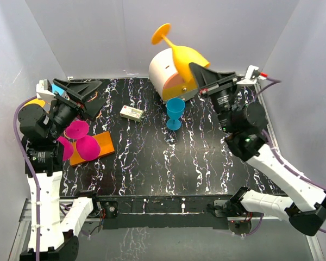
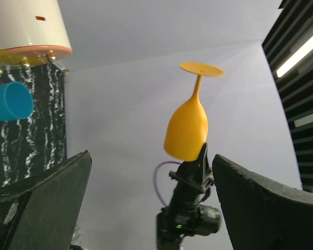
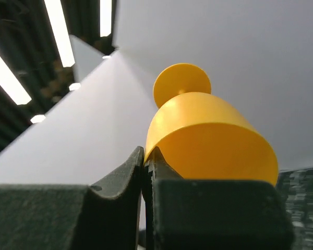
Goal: Take the wine glass off the wine glass rack
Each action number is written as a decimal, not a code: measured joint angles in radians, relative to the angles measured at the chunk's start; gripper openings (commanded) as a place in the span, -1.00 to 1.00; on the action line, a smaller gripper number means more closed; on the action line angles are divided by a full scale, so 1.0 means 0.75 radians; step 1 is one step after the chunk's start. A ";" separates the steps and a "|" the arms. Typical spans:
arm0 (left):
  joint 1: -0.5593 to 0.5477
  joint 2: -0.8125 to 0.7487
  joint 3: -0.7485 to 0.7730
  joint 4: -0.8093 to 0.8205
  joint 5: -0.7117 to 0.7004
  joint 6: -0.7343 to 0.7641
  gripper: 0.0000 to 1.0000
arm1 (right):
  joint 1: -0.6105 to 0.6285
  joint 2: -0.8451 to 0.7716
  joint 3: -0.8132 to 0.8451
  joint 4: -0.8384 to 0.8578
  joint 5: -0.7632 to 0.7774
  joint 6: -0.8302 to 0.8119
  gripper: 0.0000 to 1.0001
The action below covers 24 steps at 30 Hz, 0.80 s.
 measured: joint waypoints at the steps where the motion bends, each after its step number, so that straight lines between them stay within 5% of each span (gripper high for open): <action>1: 0.001 0.001 0.033 -0.060 -0.003 0.041 0.97 | -0.002 -0.010 0.068 -0.134 0.077 -0.099 -1.00; 10: 0.001 0.108 0.430 -0.523 -0.034 0.398 0.97 | -0.003 -0.026 0.263 -1.015 0.552 -0.864 -1.00; 18: 0.000 0.013 0.374 -0.690 -0.105 0.655 0.97 | -0.003 0.111 0.346 -1.594 0.617 -1.032 -1.00; 24: 0.000 -0.029 0.445 -0.757 -0.106 0.722 0.97 | -0.067 0.219 0.578 -1.811 0.460 -1.055 -1.00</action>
